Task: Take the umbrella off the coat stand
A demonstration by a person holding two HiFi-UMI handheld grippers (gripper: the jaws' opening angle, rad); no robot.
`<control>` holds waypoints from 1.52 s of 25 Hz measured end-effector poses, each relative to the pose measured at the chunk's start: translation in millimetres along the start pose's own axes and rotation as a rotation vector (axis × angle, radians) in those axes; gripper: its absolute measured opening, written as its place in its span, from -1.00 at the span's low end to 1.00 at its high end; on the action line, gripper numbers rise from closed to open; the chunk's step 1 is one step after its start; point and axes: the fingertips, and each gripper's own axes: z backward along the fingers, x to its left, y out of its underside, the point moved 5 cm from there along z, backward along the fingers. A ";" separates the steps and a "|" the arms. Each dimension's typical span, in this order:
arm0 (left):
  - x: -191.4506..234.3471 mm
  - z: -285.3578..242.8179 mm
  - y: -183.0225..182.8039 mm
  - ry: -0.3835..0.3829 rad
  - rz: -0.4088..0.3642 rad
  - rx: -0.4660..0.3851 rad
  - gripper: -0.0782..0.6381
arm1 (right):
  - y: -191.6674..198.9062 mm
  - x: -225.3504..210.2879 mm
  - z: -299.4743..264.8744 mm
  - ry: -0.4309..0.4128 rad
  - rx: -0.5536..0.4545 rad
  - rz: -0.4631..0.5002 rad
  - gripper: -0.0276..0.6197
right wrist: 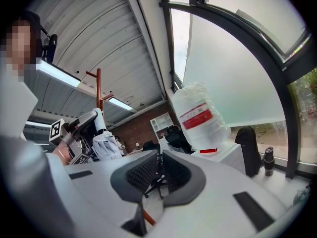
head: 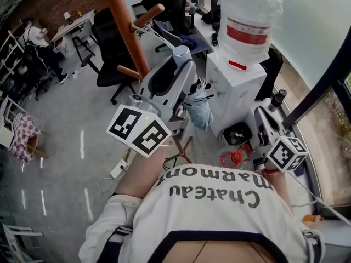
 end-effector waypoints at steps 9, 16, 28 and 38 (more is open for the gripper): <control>-8.6 -10.6 2.8 0.091 0.037 0.004 -0.39 | -3.9 -0.7 4.9 0.050 -0.026 0.017 -0.77; -8.3 -14.6 6.5 0.130 0.038 0.017 -0.39 | 1.4 2.6 2.8 0.071 -0.014 0.021 -0.77; -16.9 -22.9 0.3 0.198 0.046 -0.001 -0.39 | -0.8 1.6 11.4 0.114 -0.030 0.029 -0.77; -28.6 -23.7 1.8 0.230 0.067 0.001 -0.39 | -0.3 1.6 23.6 0.129 -0.036 0.030 -0.77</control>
